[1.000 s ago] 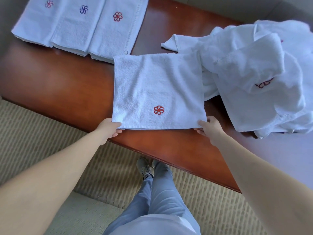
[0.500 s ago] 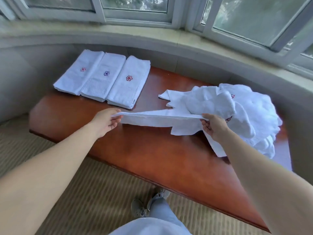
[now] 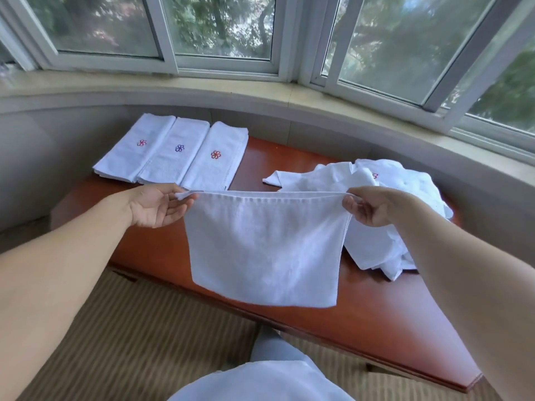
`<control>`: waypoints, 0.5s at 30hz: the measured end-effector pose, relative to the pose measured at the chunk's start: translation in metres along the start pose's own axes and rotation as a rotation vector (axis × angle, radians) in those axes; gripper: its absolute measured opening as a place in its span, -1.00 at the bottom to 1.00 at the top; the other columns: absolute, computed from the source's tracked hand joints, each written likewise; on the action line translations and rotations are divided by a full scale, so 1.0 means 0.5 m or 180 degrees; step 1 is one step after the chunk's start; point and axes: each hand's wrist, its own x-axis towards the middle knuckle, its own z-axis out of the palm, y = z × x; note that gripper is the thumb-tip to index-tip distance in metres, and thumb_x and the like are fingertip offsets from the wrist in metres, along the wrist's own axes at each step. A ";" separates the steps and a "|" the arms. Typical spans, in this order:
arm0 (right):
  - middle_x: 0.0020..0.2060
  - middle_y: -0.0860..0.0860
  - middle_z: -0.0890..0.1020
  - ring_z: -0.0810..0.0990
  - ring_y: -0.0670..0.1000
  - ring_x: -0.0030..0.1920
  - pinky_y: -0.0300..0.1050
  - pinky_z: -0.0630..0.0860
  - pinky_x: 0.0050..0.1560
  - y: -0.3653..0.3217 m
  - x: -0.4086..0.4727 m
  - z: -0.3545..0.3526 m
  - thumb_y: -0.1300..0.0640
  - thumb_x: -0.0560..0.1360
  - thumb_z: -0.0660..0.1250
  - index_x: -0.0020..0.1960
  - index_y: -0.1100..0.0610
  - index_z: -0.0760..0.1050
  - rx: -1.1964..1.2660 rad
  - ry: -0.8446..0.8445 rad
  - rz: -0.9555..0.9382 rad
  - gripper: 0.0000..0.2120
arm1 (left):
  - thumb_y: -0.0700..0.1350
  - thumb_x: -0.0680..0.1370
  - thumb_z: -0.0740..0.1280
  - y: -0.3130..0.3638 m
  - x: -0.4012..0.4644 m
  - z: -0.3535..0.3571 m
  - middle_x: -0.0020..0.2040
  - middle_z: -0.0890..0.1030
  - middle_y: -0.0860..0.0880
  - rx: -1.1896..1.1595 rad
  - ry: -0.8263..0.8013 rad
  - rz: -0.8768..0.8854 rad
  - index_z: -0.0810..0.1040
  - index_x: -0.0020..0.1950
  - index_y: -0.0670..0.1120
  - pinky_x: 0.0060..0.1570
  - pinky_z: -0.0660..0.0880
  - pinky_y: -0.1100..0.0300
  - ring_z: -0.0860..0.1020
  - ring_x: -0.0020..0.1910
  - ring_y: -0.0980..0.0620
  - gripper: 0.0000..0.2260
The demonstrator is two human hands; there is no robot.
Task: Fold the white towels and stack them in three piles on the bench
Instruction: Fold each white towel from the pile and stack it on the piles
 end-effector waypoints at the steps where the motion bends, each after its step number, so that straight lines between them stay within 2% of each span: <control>1: -0.41 0.00 0.56 0.57 -0.13 -0.52 -0.31 0.56 -0.49 0.002 0.025 0.011 0.22 0.60 0.33 -0.17 0.24 0.53 0.0081 0.0114 0.0023 -0.82 | -0.26 0.45 0.47 -0.005 0.020 0.008 0.12 0.72 -0.04 -0.0009 0.0197 -0.0035 0.69 0.17 -0.23 -0.16 0.67 0.20 0.71 -0.04 0.07 -0.70; 6: -0.49 0.08 0.55 0.58 -0.07 -0.58 -0.18 0.60 -0.52 0.046 0.199 0.077 0.34 0.65 0.21 -0.15 0.29 0.45 0.0292 0.0466 0.0007 -0.80 | -0.29 0.58 0.25 -0.050 0.143 0.032 -0.05 0.73 -0.09 -0.0245 0.1118 -0.0310 0.64 0.09 -0.25 -0.03 0.60 0.22 0.69 -0.08 0.04 -0.81; 8: -0.44 0.08 0.53 0.56 -0.10 -0.60 -0.14 0.60 -0.53 0.051 0.267 0.099 0.34 0.66 0.17 -0.14 0.27 0.43 0.0303 0.0535 -0.0063 -0.79 | -0.29 0.61 0.21 -0.058 0.189 0.036 -0.06 0.71 -0.09 -0.0370 0.1378 -0.0366 0.62 0.06 -0.23 -0.02 0.56 0.22 0.66 -0.07 0.03 -0.81; 11: -0.32 0.04 0.49 0.55 -0.13 -0.58 -0.17 0.58 -0.53 0.031 0.340 0.116 0.29 0.67 0.19 -0.12 0.20 0.45 0.0256 0.0525 -0.0121 -0.80 | -0.28 0.63 0.18 -0.046 0.245 0.036 -0.06 0.69 -0.04 -0.0455 0.1553 -0.0289 0.58 0.09 -0.13 -0.01 0.53 0.22 0.63 -0.09 0.06 -0.80; 15: -0.33 -0.01 0.55 0.58 -0.13 -0.45 -0.18 0.63 -0.41 -0.023 0.389 0.124 0.21 0.65 0.26 -0.07 0.13 0.51 0.0260 0.0538 -0.0244 -0.87 | -0.26 0.62 0.16 -0.005 0.291 0.040 -0.01 0.69 0.00 -0.0524 0.1624 -0.0011 0.55 0.12 -0.06 0.14 0.49 0.24 0.60 -0.08 0.07 -0.78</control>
